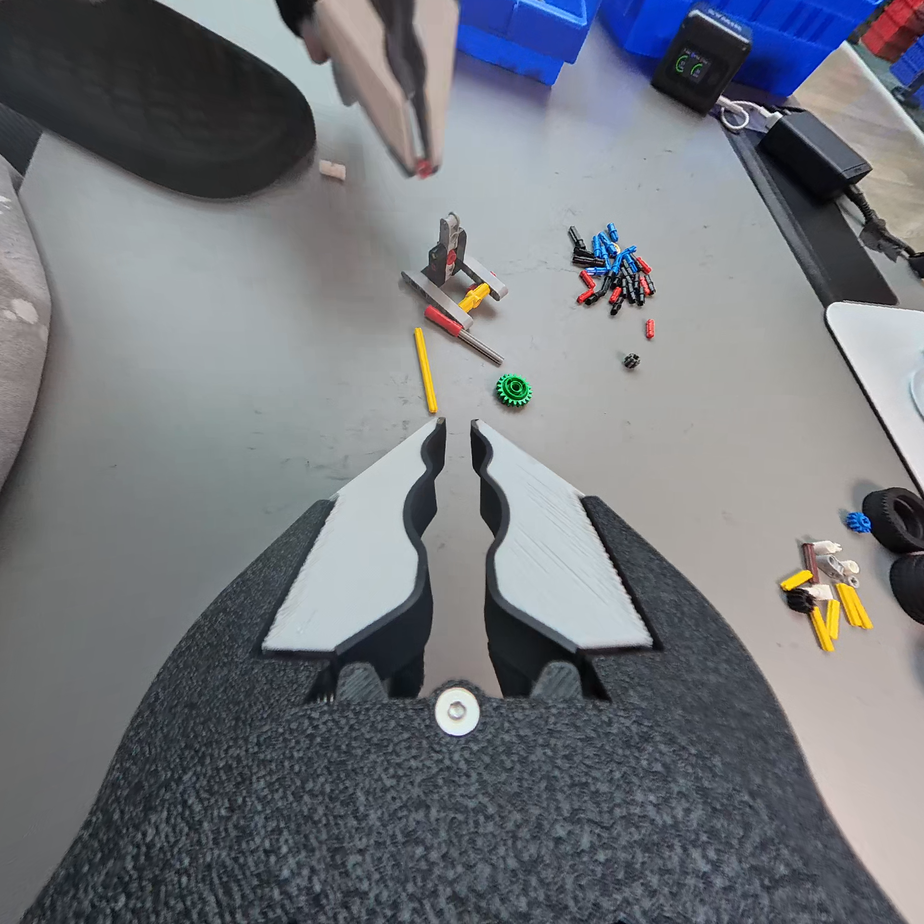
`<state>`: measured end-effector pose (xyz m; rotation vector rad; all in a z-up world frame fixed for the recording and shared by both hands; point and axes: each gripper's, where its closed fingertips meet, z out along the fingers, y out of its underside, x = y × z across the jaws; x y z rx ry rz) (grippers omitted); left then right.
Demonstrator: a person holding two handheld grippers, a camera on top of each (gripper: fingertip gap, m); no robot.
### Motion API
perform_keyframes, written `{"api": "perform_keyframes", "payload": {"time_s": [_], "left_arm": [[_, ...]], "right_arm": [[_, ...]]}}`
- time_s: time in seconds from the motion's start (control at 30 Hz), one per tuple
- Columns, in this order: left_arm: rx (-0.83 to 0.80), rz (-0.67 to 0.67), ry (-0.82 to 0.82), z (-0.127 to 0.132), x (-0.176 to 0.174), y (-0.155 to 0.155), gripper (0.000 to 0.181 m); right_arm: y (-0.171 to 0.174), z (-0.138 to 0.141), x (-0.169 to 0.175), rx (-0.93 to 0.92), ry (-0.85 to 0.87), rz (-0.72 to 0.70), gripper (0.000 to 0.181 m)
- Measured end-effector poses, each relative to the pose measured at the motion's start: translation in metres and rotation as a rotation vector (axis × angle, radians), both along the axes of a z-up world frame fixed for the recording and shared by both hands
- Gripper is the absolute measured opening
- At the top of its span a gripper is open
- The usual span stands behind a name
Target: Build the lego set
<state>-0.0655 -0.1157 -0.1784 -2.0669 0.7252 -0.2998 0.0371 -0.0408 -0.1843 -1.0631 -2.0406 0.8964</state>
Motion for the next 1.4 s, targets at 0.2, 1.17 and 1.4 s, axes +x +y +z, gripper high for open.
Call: {"api": "perform_keyframes", "payload": {"time_s": [0.2, 1.17, 1.4], "left_arm": [[-0.075, 0.261, 0.033, -0.010, -0.082, 0.079, 0.006], [-0.338, -0.306, -0.050, -0.048, 0.018, 0.007, 0.025], [-0.282, -0.226, 0.010, -0.052, 0.000, 0.020, 0.024]], "right_arm": [[0.012, 0.006, -0.014, -0.047, 0.080, -0.076, 0.009], [0.018, -0.012, -0.016, -0.054, 0.074, -0.117, 0.008], [0.020, -0.014, -0.016, -0.054, 0.066, -0.120, 0.008]]}}
